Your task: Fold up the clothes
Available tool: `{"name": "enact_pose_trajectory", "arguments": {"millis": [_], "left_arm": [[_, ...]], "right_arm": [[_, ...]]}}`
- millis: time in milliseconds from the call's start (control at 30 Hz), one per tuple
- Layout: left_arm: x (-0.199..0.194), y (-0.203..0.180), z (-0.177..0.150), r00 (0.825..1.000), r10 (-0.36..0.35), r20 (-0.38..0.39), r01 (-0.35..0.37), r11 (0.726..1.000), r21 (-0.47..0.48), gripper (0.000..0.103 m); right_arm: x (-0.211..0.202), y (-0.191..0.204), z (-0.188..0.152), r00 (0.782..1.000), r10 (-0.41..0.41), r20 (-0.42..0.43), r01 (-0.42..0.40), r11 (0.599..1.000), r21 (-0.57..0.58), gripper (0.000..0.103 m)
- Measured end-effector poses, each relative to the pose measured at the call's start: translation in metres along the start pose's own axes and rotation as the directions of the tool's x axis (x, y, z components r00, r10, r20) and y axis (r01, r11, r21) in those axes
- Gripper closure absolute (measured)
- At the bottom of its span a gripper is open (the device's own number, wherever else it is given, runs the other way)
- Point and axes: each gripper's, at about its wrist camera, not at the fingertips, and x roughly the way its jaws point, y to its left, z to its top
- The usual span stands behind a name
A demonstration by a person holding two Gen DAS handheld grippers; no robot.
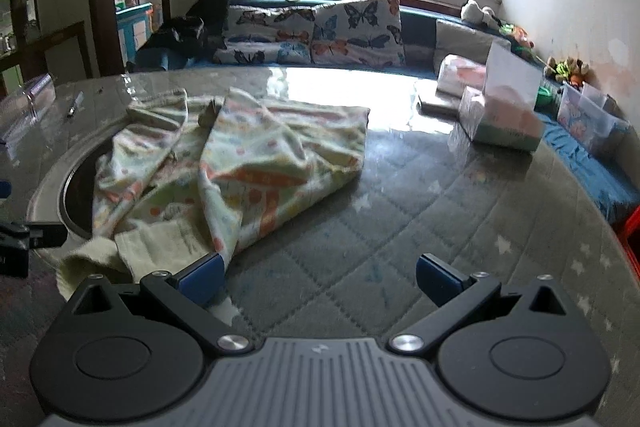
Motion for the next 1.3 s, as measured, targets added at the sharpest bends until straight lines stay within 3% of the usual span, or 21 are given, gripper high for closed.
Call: {"name": "enact_pose_trajectory", "arguments": {"millis": [167, 500, 733, 1067, 1300], "left_arm": [[0.003, 0.008, 0.017, 0.999, 0.022, 0.035, -0.022, 1.000, -0.005, 0.000], [0.033, -0.015, 0.048, 0.994, -0.078, 0.072, 0.076, 0.997, 0.033, 0.006], [0.070, -0.027, 0.064, 0.992, -0.118, 0.036, 0.117, 0.992, 0.038, 0.030], [0.106, -0.025, 0.061, 0.986, -0.161, -0.043, 0.163, 0.986, 0.040, 0.089], [0.099, -0.013, 0.058, 0.990, -0.141, -0.026, 0.142, 0.989, 0.036, 0.097]], "right_arm": [[0.000, 0.002, 0.019, 0.999, 0.012, 0.039, -0.010, 0.999, -0.048, 0.000], [0.029, 0.007, 0.055, 0.997, 0.049, 0.056, -0.045, 0.997, -0.067, 0.000], [0.054, 0.007, 0.069, 0.998, 0.060, 0.037, -0.057, 0.995, -0.085, 0.004], [0.106, 0.026, 0.105, 0.989, 0.147, 0.003, -0.145, 0.979, -0.140, 0.015], [0.153, 0.048, 0.130, 0.982, 0.190, -0.023, -0.191, 0.968, -0.164, 0.021]]}}
